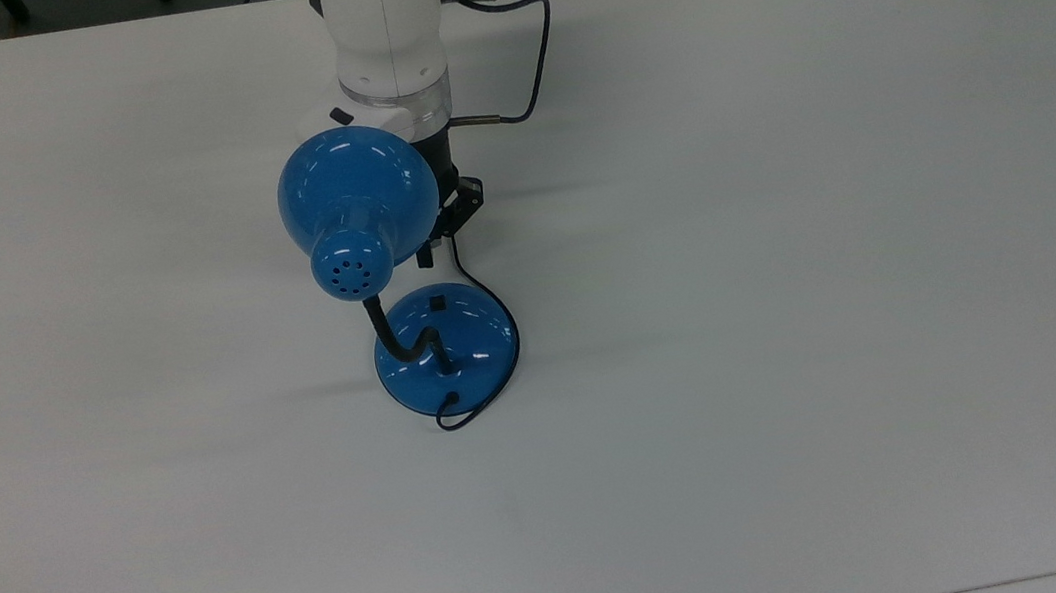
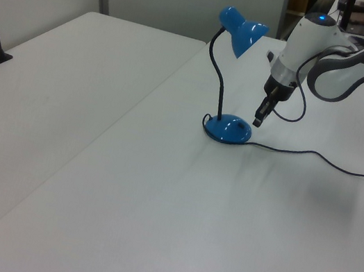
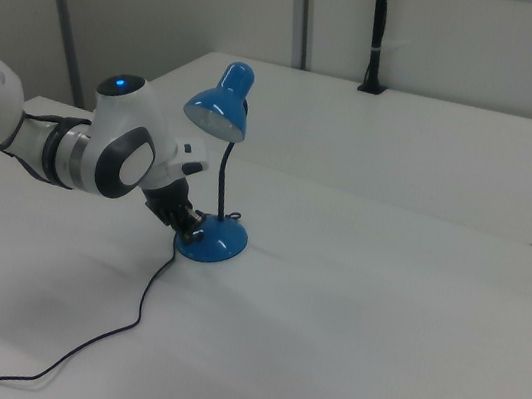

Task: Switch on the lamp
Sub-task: 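Press the switch on the lamp base with the gripper fingertips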

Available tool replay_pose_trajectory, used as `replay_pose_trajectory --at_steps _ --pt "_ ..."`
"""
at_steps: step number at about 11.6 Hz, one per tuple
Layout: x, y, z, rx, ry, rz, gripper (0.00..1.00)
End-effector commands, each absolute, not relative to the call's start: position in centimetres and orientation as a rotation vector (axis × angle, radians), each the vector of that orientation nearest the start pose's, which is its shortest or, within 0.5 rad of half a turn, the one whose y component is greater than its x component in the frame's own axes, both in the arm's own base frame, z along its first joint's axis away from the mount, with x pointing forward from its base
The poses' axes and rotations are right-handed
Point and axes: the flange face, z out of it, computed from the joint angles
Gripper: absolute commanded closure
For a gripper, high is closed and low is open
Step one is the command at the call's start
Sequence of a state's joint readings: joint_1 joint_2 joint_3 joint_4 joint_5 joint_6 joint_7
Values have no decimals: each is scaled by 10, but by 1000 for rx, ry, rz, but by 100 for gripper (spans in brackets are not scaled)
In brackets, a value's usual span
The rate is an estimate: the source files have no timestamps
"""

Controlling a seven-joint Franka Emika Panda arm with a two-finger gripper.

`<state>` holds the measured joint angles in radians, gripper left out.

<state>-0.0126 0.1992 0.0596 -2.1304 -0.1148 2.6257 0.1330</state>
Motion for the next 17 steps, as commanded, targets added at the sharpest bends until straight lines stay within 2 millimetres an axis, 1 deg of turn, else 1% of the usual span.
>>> replay_pose_trajectory --at_steps 1,2,4,7,8,9,14,17 --pt "606 31 355 -3122 -45 -604 100" --pt "609 31 356 -3125 -54 -613 100" --pt "617 33 348 -3133 -95 -637 100" --pt "624 34 339 -3123 -85 -652 100" --pt "627 35 342 -3119 -87 -666 100" --pt "627 35 336 -3118 -85 -661 100" --pt "628 36 328 -3115 -89 -658 100" --pt "629 38 319 -3115 -101 -655 100"
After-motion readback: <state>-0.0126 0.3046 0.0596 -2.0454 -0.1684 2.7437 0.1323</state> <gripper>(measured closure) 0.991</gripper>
